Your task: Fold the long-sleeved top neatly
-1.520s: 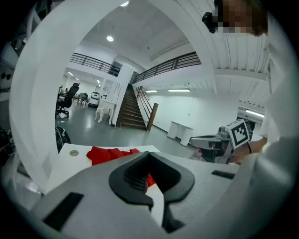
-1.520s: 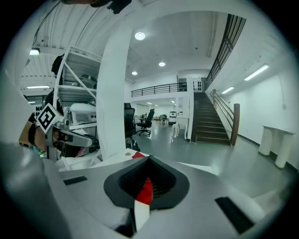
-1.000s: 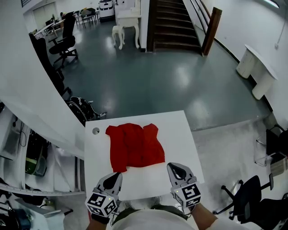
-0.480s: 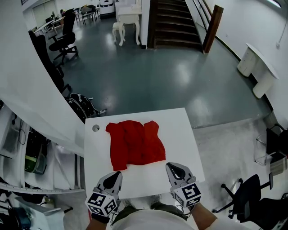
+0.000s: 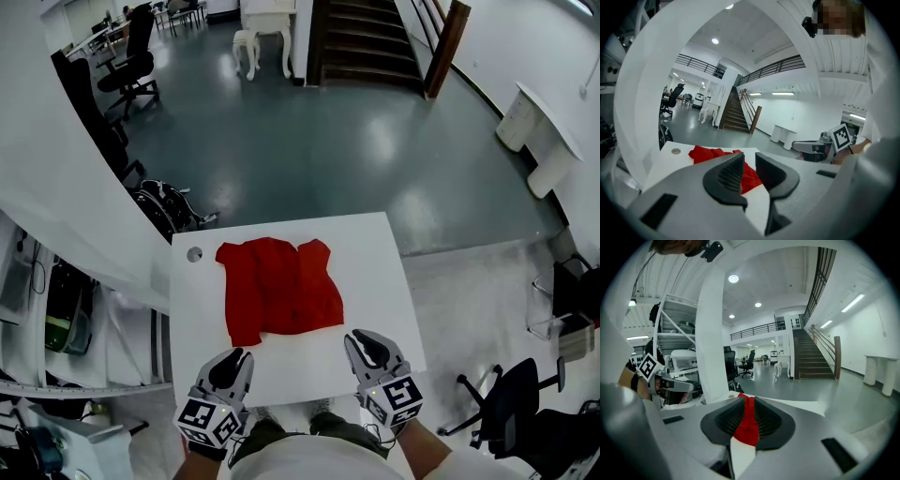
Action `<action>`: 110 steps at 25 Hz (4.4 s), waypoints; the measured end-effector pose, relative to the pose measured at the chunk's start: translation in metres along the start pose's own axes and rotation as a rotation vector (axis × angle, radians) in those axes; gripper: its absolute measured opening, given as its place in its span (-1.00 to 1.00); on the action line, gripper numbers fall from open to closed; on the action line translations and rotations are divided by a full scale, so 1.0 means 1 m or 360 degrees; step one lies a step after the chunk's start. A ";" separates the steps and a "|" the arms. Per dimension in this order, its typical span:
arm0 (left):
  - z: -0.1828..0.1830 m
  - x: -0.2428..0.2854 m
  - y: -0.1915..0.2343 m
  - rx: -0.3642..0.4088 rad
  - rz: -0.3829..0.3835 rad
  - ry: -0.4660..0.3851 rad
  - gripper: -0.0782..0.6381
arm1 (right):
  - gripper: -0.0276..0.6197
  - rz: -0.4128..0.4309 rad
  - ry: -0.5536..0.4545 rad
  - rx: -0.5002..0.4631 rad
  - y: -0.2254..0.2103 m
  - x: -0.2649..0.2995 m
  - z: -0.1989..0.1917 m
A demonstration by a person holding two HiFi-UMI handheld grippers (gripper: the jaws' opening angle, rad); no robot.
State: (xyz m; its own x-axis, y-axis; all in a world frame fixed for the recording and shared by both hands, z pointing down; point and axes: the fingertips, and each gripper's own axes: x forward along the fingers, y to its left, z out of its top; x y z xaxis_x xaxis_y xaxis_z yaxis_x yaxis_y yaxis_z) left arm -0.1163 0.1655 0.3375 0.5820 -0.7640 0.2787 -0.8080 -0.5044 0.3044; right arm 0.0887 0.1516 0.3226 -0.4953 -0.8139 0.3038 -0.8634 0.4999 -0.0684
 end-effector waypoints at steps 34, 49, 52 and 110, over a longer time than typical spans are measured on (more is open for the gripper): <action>-0.088 0.069 0.081 -0.0010 0.0218 0.0298 0.42 | 0.38 0.0035 0.0556 -0.0178 -0.071 0.082 -0.138; -0.132 0.106 0.106 -0.0066 0.0235 0.0471 0.42 | 0.11 0.0116 0.0950 -0.0255 -0.082 0.123 -0.214; -0.135 0.106 0.109 -0.0077 0.0239 0.0484 0.42 | 0.02 0.0117 0.1029 -0.0269 -0.083 0.127 -0.227; -0.074 0.261 0.247 0.0078 -0.0226 0.1067 0.41 | -0.70 0.0301 0.1279 -0.0289 -0.064 0.089 -0.267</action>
State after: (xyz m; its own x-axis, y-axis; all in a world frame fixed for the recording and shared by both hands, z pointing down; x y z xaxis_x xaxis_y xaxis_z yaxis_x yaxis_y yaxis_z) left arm -0.1570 -0.1291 0.5529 0.6011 -0.2829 0.7474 -0.7135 -0.6111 0.3426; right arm 0.1260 0.1259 0.6075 -0.3514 -0.2879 0.8908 -0.7099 0.7023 -0.0531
